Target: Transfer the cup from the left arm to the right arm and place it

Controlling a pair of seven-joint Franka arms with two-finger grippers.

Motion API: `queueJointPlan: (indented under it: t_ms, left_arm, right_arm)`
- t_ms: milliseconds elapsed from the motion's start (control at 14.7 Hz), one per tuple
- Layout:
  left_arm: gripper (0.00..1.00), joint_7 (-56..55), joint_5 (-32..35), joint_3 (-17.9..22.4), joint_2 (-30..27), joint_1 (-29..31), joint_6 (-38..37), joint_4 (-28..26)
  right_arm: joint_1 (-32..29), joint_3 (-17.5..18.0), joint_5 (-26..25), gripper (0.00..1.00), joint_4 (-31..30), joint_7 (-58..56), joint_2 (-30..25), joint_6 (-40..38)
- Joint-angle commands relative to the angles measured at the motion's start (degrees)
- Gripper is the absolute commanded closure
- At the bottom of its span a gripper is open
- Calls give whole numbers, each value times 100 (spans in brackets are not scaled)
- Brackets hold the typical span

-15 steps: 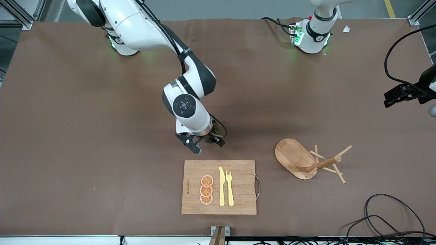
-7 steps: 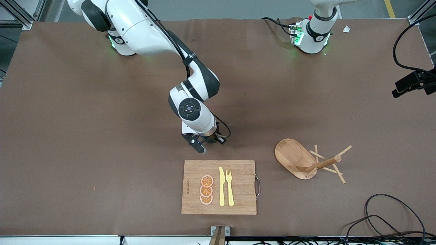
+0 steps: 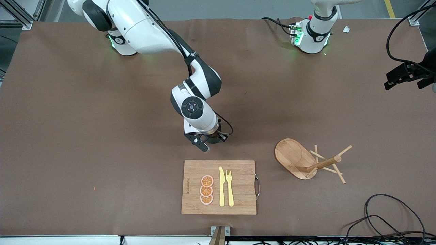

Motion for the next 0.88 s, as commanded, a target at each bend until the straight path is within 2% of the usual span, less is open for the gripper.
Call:
queueJointPlan:
  t_ms: [0, 272, 611, 815]
  left_arm:
    - [0, 109, -17, 32, -104, -51, 96, -173]
    - [0, 118, -8, 14, -68, -95, 96, -164]
    - [0, 135, 184, -205, -59, -113, 105, -146]
    - [0, 135, 309, -284, -68, -86, 105, -120]
  right_arm:
    - [-116, -6, 104, 100, 21, -457, -13, -72]
    - [-704, -50, 68, 100, 56, -2765, -232, -1152]
    - [-1521, -103, -19, 100, 21, -5218, -549, -1619]
    - [-1943, -129, -579, 100, 12, -6458, -646, -1953]
